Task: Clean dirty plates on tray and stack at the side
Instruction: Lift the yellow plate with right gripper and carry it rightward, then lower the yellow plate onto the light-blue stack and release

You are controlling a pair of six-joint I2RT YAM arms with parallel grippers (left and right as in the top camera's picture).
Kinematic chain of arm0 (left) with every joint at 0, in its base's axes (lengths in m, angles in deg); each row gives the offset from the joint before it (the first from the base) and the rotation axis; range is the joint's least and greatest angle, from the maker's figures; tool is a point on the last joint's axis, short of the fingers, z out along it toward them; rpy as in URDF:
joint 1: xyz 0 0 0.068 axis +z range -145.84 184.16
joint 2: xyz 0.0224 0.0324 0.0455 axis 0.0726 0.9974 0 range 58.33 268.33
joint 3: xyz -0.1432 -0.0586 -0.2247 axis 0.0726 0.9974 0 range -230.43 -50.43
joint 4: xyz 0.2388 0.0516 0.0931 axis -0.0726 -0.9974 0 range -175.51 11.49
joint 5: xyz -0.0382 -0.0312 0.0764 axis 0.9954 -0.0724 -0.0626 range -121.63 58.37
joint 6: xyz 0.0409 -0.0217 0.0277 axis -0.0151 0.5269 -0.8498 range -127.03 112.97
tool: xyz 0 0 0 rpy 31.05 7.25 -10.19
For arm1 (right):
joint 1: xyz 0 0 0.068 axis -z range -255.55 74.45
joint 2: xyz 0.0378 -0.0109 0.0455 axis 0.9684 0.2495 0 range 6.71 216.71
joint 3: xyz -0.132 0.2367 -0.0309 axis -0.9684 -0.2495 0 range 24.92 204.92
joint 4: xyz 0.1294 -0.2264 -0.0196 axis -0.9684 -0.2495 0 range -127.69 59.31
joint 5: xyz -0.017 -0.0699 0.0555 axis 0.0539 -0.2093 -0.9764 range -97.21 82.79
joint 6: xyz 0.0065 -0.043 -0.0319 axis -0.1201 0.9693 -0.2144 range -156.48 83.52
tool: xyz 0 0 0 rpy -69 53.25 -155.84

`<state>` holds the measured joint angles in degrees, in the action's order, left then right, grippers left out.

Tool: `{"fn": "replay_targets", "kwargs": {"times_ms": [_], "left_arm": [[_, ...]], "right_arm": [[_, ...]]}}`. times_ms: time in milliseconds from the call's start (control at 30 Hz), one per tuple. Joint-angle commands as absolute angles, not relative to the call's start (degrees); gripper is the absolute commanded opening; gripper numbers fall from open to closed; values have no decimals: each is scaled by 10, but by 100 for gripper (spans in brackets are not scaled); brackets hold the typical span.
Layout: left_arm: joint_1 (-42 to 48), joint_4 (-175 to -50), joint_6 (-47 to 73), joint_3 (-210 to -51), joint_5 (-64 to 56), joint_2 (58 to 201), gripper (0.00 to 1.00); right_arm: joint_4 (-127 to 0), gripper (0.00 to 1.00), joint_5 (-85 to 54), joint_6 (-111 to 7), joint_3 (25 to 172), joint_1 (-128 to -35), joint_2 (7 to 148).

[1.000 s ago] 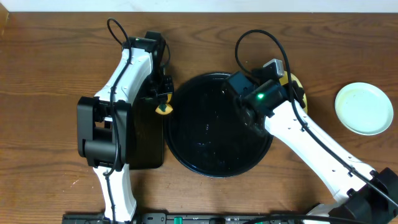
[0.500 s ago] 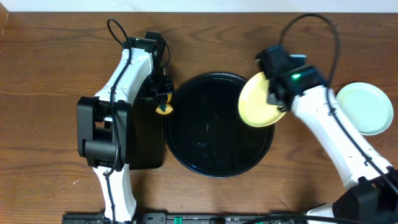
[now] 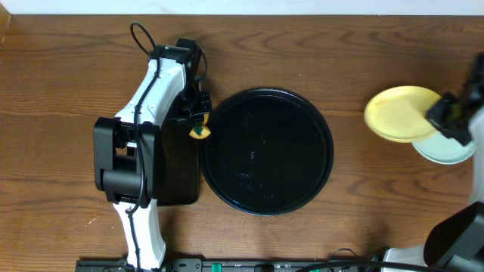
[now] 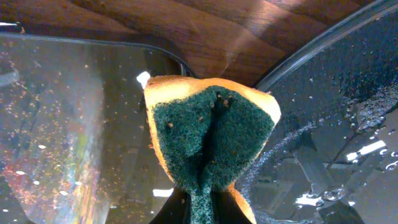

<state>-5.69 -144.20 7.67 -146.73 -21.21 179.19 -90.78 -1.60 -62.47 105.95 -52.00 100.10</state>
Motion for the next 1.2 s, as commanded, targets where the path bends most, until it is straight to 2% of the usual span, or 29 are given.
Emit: {"fn": "replay_targets", "kwargs": {"times_ms": [0,167,400,1000,1100,1133,1167], "left_arm": [[-56,-1435,67,-1462,-202,1779,8],[-56,-1431,72,-1462,-197,1779,8],[-56,-1432,71,-1462,-187,1779,8],[-56,-1431,69,-1462,-187,1779,8],[-56,-1430,60,-1462,-188,1779,8],[-56,-1428,56,-1462,-195,1779,8],[-56,-1427,56,-1462,-208,1779,7]], "right_arm": [[-907,1,-52,-590,1073,-444,1003],[-907,1,-67,-586,1073,-370,1018],[-883,1,-72,-595,1073,-318,1094],[-759,1,-87,-598,1073,-335,1216],[-743,10,-112,-597,1073,-349,1216],[-737,18,-124,-593,1074,-355,1216],[-735,33,-134,-591,1076,-360,1216]]}}
